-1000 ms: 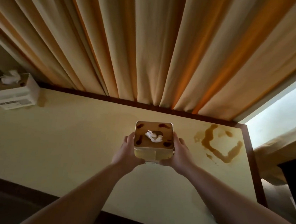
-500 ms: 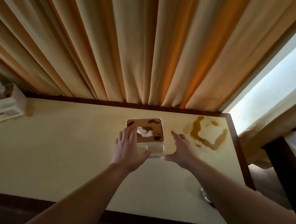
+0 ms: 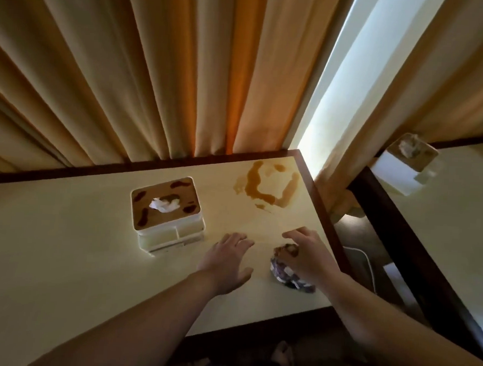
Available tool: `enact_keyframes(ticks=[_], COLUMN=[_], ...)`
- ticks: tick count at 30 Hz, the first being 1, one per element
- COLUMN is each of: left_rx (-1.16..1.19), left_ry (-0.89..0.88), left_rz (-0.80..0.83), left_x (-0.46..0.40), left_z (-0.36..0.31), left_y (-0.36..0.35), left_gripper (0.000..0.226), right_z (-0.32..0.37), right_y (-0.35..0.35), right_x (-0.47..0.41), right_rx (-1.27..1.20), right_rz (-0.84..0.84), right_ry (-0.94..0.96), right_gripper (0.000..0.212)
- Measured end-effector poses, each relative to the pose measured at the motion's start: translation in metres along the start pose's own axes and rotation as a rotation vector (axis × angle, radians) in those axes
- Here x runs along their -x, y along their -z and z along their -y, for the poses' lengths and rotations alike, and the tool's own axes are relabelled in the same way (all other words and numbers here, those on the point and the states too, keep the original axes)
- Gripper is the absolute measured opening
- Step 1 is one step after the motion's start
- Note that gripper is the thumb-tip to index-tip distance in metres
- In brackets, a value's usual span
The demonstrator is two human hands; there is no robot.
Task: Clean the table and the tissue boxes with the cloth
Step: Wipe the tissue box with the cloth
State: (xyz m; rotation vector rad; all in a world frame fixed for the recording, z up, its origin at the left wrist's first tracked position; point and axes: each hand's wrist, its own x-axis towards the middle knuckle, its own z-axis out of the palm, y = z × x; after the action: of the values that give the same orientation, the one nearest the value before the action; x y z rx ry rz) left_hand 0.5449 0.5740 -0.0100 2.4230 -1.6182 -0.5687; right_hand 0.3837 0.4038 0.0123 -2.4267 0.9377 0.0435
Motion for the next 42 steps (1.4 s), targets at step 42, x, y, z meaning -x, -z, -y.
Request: enact_keyframes(ticks=[42], left_rx=[0.052], left_ry=[0.351], left_rz=[-0.587], left_x=[0.028], left_z=[0.135], left_y=[0.097], left_gripper=[0.044], right_z=[0.158], right_y=[-0.001], right_x=[-0.083], right_rx=[-0.117], right_rz=[-0.114], right_ry=[0.310], right_gripper=[0.054])
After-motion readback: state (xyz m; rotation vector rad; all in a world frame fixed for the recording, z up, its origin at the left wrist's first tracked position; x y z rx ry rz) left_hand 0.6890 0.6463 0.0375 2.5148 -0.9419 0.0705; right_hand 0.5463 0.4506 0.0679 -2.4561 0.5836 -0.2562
